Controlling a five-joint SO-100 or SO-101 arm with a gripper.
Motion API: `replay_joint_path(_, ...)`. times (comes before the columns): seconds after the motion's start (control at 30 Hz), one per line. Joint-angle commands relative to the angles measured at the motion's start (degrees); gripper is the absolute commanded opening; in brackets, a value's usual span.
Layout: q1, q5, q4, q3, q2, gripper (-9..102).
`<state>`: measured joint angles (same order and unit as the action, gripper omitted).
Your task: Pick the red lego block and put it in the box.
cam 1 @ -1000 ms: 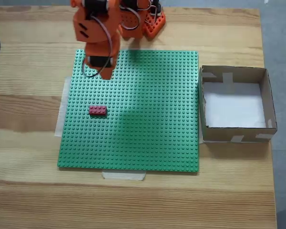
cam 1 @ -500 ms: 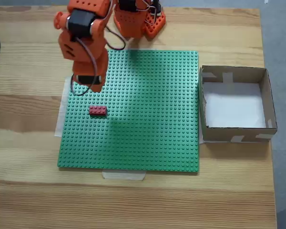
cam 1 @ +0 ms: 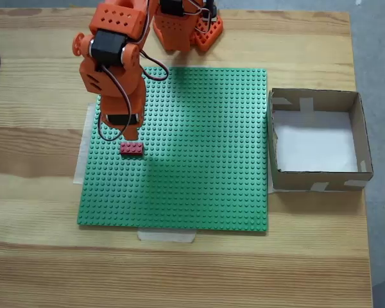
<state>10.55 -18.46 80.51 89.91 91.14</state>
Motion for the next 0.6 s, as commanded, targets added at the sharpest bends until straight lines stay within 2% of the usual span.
replay_joint_path(0.0, 0.53, -0.97, -1.76, 1.76, 0.18, 16)
replay_joint_path(0.2, 2.37, -3.25, -4.39, 5.10, 0.26, 22)
replay_joint_path(0.57, 4.48, -7.29, -9.32, 6.94, 0.26, 21)
